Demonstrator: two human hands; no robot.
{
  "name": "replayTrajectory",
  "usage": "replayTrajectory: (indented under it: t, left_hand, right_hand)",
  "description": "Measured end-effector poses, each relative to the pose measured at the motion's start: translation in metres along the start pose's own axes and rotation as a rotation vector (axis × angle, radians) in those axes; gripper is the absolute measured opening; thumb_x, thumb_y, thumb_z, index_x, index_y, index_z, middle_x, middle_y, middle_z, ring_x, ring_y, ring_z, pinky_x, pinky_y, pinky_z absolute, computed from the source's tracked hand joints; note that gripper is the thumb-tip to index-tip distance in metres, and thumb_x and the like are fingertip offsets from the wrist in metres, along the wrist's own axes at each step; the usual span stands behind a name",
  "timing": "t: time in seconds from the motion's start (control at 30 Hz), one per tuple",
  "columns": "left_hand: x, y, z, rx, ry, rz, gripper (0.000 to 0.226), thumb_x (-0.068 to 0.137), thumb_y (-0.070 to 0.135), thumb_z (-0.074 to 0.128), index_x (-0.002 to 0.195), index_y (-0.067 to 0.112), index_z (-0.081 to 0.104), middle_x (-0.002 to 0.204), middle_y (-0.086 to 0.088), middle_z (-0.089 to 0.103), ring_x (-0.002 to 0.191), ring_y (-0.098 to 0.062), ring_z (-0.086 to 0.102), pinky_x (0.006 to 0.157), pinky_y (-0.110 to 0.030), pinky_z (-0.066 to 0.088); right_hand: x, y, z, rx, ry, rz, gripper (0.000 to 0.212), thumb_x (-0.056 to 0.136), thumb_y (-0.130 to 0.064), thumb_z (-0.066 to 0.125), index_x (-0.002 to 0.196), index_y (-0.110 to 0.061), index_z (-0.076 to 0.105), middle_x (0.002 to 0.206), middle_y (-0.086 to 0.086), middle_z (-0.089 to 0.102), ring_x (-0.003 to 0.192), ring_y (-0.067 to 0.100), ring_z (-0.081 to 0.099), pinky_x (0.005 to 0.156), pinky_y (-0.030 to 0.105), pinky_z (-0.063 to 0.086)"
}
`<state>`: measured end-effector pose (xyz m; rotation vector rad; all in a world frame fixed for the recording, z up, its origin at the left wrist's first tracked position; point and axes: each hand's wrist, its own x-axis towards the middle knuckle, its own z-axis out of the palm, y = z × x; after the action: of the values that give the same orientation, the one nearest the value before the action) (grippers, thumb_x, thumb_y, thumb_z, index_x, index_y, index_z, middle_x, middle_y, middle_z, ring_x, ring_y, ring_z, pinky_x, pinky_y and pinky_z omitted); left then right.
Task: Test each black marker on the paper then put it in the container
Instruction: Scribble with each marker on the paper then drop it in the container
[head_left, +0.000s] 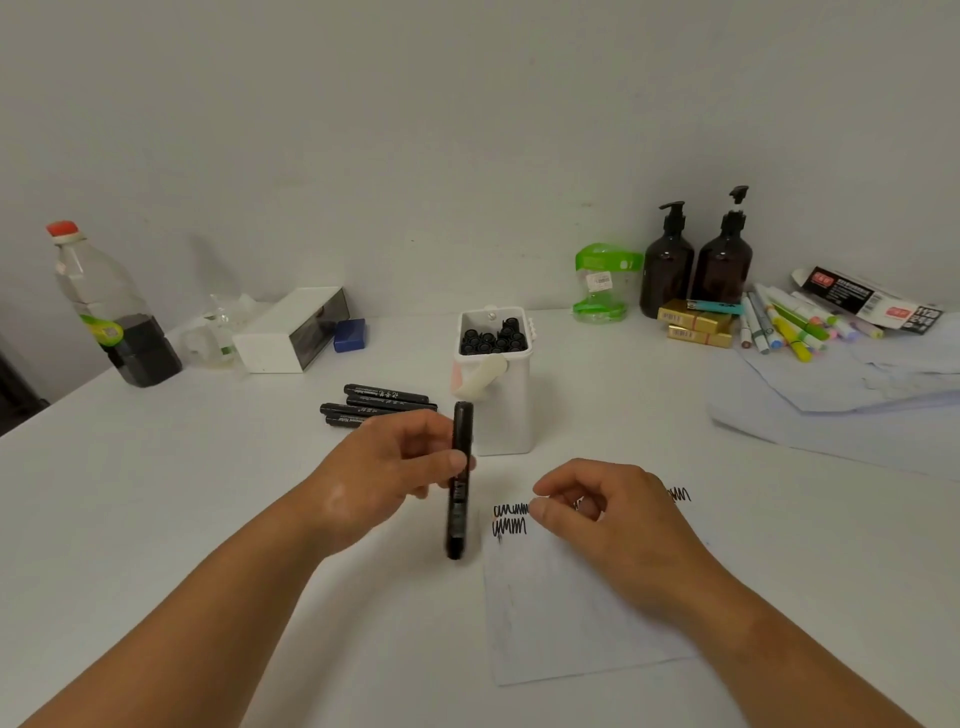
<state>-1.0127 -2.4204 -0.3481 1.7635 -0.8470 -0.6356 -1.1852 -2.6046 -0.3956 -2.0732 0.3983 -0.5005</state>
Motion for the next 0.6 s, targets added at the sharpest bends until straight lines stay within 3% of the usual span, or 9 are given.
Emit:
replayTrajectory:
  t: [0.1, 0.2, 0.37, 0.47, 0.6]
  left_hand:
    - [0.003, -0.001, 0.009, -0.343, -0.089, 0.025, 0.020, 0.084, 0.007, 0.072, 0.104, 0.008, 0.069, 0.105, -0.017, 0.073, 0.083, -0.024, 0.065, 0.072, -0.031, 0.053]
    - [0.010, -0.008, 0.018, -0.495, -0.101, 0.044, 0.027, 0.083, 0.004, 0.068, 0.109, 0.009, 0.063, 0.109, -0.021, 0.071, 0.085, -0.029, 0.067, 0.075, -0.034, 0.057]
    - [0.012, -0.030, 0.025, -0.560, -0.028, 0.052, 0.026, 0.079, 0.001, 0.069, 0.101, 0.016, 0.068, 0.109, -0.022, 0.072, 0.086, -0.033, 0.069, 0.078, -0.036, 0.058]
    - [0.009, -0.038, 0.025, -0.239, 0.052, 0.067, 0.024, 0.074, 0.011, 0.079, 0.093, 0.024, 0.071, 0.093, -0.008, 0.075, 0.083, -0.027, 0.071, 0.081, -0.034, 0.057]
    - [0.003, -0.040, 0.028, 0.319, 0.169, 0.237, 0.022, 0.082, 0.018, 0.080, 0.095, 0.035, 0.073, 0.084, 0.014, 0.072, 0.073, -0.009, 0.066, 0.071, -0.018, 0.053]
  right_hand:
    - [-0.001, -0.003, 0.001, 0.042, -0.051, -0.002, 0.021, 0.082, -0.050, 0.078, 0.099, -0.038, 0.075, 0.088, -0.024, 0.074, 0.075, 0.017, 0.059, 0.064, 0.013, 0.046]
    - [-0.001, -0.004, 0.002, -0.007, -0.082, -0.010, 0.036, 0.077, -0.060, 0.074, 0.108, -0.042, 0.071, 0.081, -0.029, 0.071, 0.068, 0.009, 0.054, 0.062, 0.013, 0.044]
    - [0.003, -0.001, 0.004, 0.050, 0.013, 0.014, 0.015, 0.085, -0.032, 0.081, 0.097, -0.038, 0.074, 0.070, -0.018, 0.069, 0.060, 0.001, 0.047, 0.059, 0.009, 0.041]
    - [0.006, 0.000, 0.000, 0.121, 0.058, 0.045, 0.013, 0.084, -0.027, 0.082, 0.090, -0.037, 0.076, 0.075, -0.014, 0.073, 0.062, 0.004, 0.052, 0.060, 0.008, 0.042]
    - [0.009, -0.001, 0.000, 0.292, 0.075, 0.076, 0.014, 0.085, -0.017, 0.081, 0.086, -0.031, 0.079, 0.077, -0.007, 0.077, 0.066, 0.012, 0.066, 0.060, 0.008, 0.046]
